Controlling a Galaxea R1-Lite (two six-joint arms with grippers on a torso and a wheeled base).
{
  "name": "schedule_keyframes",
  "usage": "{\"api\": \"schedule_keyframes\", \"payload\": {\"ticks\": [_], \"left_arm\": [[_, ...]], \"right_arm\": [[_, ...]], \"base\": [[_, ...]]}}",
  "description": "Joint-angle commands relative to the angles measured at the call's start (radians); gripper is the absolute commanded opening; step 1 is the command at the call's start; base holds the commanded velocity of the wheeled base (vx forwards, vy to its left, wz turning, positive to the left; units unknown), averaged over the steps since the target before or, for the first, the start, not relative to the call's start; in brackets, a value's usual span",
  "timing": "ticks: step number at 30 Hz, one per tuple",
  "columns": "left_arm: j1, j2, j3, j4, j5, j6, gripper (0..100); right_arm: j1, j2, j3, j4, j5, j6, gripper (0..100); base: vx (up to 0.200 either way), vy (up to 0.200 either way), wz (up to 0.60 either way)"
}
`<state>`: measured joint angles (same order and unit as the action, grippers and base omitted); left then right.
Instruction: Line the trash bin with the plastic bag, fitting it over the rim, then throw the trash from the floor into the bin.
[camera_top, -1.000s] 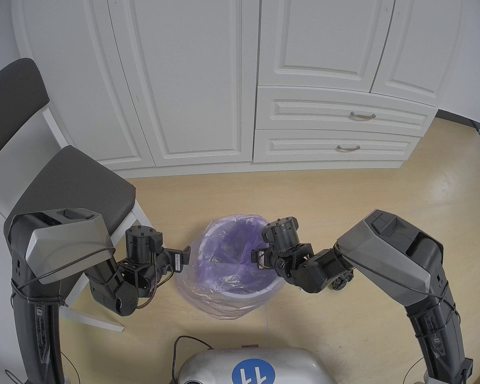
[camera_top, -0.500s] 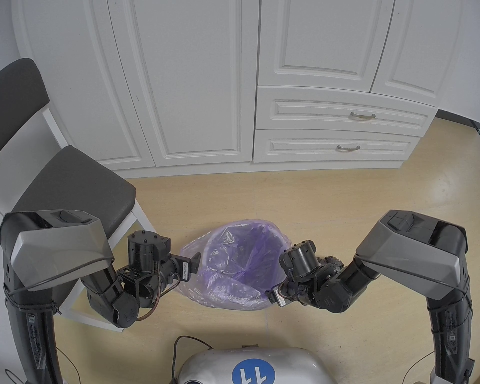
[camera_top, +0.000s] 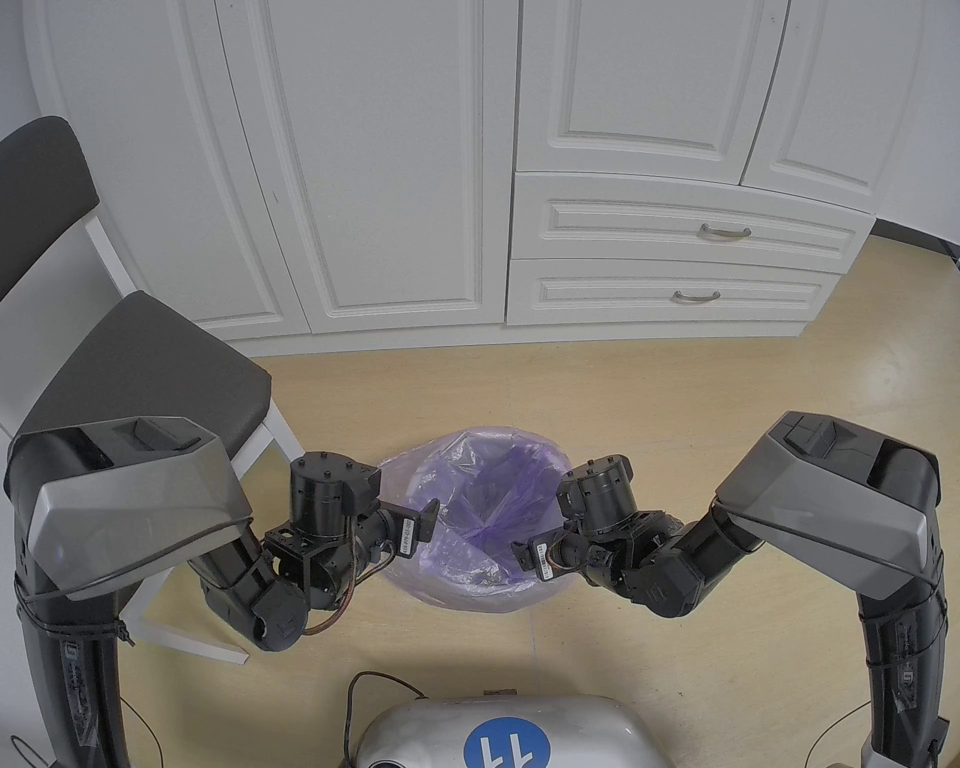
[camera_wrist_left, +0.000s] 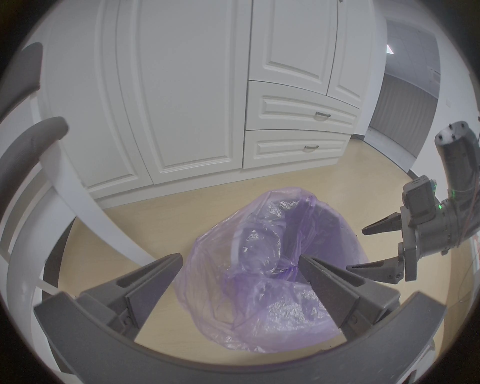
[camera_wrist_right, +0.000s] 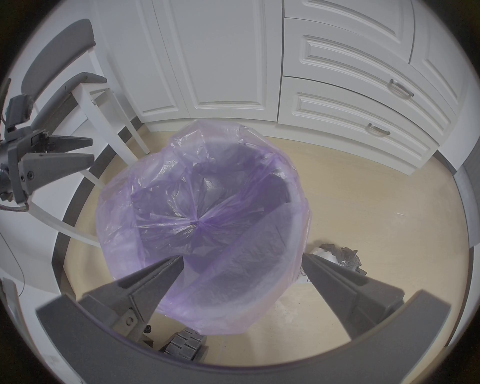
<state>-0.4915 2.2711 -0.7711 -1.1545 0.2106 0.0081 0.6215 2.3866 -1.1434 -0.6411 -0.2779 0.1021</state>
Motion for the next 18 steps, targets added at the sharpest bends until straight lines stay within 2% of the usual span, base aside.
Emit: {"api": "schedule_keyframes", "payload": {"ticks": [1, 5, 7, 8, 11, 18], "left_arm": [[-0.018, 0.081, -0.151, 0.124, 0.000, 0.016, 100], [-0.018, 0.157, -0.313, 0.260, 0.001, 0.018, 100], [-0.015, 0.173, -0.346, 0.289, 0.003, 0.020, 100], [-0.009, 0.200, -0.413, 0.348, 0.003, 0.021, 100], [0.019, 0.242, -0.498, 0.420, 0.012, 0.021, 100], [0.091, 0.263, -0.583, 0.449, 0.012, 0.018, 100]], "right_arm": [[-0.011, -0.001, -0.009, 0.000, -0.003, 0.005, 100], [-0.039, -0.017, -0.007, 0.011, -0.003, 0.002, 100], [-0.048, -0.018, -0.009, 0.011, -0.003, 0.001, 100], [-0.063, -0.018, -0.010, 0.011, -0.003, -0.002, 100], [-0.092, -0.020, -0.022, 0.012, -0.003, -0.004, 100], [-0.143, -0.010, -0.073, 0.041, -0.003, -0.005, 100]], "base": [[0.000, 0.000, 0.00], [0.000, 0.000, 0.00], [0.000, 0.000, 0.00], [0.000, 0.000, 0.00], [0.000, 0.000, 0.00], [0.000, 0.000, 0.00]]}}
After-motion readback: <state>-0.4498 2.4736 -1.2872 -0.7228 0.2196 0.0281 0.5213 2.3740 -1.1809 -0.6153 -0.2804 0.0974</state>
